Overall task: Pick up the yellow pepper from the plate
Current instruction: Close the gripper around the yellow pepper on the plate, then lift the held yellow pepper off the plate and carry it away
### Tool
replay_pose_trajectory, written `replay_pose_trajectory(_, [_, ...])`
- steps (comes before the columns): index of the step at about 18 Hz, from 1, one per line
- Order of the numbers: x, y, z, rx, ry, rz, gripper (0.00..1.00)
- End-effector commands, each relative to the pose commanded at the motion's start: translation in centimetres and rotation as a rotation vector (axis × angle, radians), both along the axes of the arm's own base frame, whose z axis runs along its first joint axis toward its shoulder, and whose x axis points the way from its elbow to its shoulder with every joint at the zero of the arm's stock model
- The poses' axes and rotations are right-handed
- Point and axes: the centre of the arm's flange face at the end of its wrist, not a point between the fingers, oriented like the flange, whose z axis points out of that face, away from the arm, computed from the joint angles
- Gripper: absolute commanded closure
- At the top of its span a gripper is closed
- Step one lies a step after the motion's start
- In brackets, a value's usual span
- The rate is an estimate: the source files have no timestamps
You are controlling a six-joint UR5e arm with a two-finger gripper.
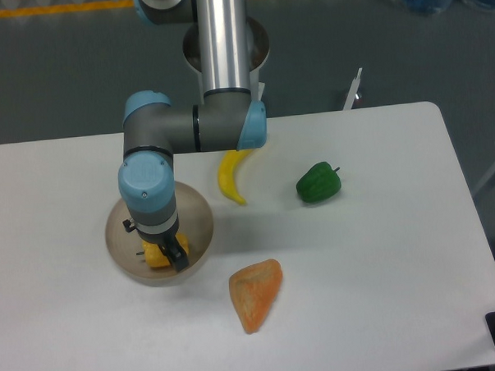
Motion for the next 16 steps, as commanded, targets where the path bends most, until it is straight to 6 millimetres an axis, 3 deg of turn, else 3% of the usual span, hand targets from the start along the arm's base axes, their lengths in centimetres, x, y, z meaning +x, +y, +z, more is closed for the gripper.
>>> replay_pose_trajectory(1, [0.0, 0.0, -0.2, -0.003, -0.001, -0.005, 0.01])
replay_pose_trajectory(2, [0.0, 0.0, -0.3, -0.004, -0.001, -0.008, 0.11])
replay_pose_trajectory(4, [0.0, -0.1, -0.3, -0.006, -0.003, 0.0, 0.46])
replay_pose_trajectory(8, [-0.1, 0.2, 0.7, 0.012, 0.001, 0.002, 0.79])
replay_pose_trajectory(10, [-0.3, 0.1, 1.7, 0.028, 0.003, -0.001, 0.89])
replay_pose_trajectory(12, [-0.7, 0.2, 3.4, 0.057, 0.009, 0.0, 0.91])
replay_pose_trajectory(14, [-2.8, 0.3, 5.5, 0.091, 0.024, 0.03, 0.91])
replay_pose_trajectory(16, [-4.9, 0.5, 6.4, 0.107, 0.033, 0.069, 0.91])
